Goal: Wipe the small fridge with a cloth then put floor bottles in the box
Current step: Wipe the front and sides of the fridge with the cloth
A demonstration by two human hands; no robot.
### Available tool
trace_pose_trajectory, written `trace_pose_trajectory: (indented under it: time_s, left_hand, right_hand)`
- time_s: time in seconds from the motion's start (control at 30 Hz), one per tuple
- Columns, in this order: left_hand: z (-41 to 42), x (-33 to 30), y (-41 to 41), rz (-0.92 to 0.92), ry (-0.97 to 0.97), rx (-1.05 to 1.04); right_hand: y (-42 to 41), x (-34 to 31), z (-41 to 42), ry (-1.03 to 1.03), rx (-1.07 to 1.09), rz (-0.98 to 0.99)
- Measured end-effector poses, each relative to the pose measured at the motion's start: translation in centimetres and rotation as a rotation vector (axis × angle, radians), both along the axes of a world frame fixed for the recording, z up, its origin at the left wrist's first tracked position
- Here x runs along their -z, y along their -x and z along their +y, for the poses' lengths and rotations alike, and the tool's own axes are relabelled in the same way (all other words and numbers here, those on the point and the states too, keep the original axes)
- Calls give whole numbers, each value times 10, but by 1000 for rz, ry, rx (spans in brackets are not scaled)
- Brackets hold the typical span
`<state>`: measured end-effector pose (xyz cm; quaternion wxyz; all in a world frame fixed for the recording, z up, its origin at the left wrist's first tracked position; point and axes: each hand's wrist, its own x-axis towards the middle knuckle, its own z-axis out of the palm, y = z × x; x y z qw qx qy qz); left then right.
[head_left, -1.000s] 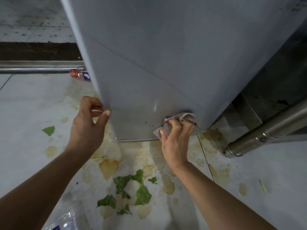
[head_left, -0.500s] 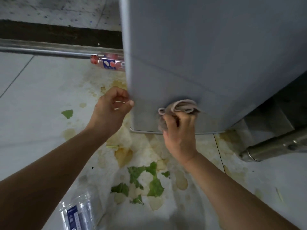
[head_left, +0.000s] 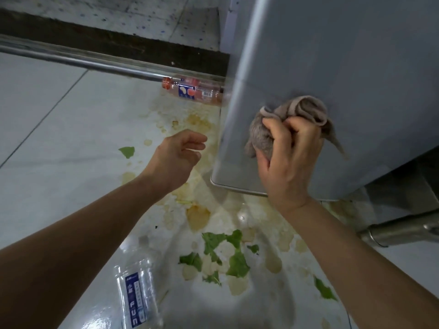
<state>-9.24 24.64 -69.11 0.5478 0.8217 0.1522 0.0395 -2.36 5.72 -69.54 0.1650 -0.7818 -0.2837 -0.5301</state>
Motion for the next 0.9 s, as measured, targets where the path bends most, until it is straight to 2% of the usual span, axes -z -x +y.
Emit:
trace_pose_trajectory:
  time_s: [0.07,0.13,0.2,0.23,0.3,0.47,0.53,0.6,0.73,0.9]
  left_hand:
    - [3,3,4,26,24,-4]
    - [5,5,8,48,30,5]
    - [5,6,13,57,34,11]
    - [7,6,15,54,34,10]
    - [11,4,21,48,30,1]
    - [25,1,30,41,19,-28]
    - [30,3,31,50,18,-47]
    - [33,6,30,63,27,-62]
    - [31,13,27,91,9,-53]
    - [26,22,30,122,-73,-10]
  right_hand:
    - [4,17,11,75,-2,-40]
    - [10,40,13,380,-9,-41]
    - [16,56,13,732,-20,39]
    - [19,58,13,822,-12,76]
    - [23,50,17,826,15,90]
    - [7,-9,24,436,25,-101]
    - [0,-15,25,393,23,-160]
    - [-2,-2,23,461,18,-181]
    - [2,48,20,734,88,-188]
    - [14,99,19,1087,74,97]
